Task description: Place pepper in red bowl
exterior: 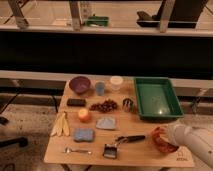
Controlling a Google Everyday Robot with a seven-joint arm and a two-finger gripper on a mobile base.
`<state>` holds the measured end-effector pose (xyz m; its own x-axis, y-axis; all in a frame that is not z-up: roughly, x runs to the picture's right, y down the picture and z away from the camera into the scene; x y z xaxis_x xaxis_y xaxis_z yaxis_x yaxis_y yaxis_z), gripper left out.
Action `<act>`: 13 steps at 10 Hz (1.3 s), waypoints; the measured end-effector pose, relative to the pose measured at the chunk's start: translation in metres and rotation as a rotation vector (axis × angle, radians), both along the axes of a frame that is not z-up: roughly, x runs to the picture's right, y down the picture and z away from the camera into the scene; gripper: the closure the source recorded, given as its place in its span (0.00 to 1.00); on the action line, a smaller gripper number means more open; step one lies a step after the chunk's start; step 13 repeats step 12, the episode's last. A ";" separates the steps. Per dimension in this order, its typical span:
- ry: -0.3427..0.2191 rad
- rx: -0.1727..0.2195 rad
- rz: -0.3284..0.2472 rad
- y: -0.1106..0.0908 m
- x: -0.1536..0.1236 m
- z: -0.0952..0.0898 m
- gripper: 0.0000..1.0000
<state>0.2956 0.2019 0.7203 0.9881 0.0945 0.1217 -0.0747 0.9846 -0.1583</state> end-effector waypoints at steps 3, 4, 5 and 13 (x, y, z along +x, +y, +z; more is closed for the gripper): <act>0.043 -0.006 -0.001 0.005 0.008 0.011 0.20; 0.059 -0.011 0.005 0.009 0.017 0.010 0.20; 0.067 -0.012 0.009 0.010 0.021 0.008 0.20; -0.027 0.076 0.140 -0.035 0.031 -0.072 0.20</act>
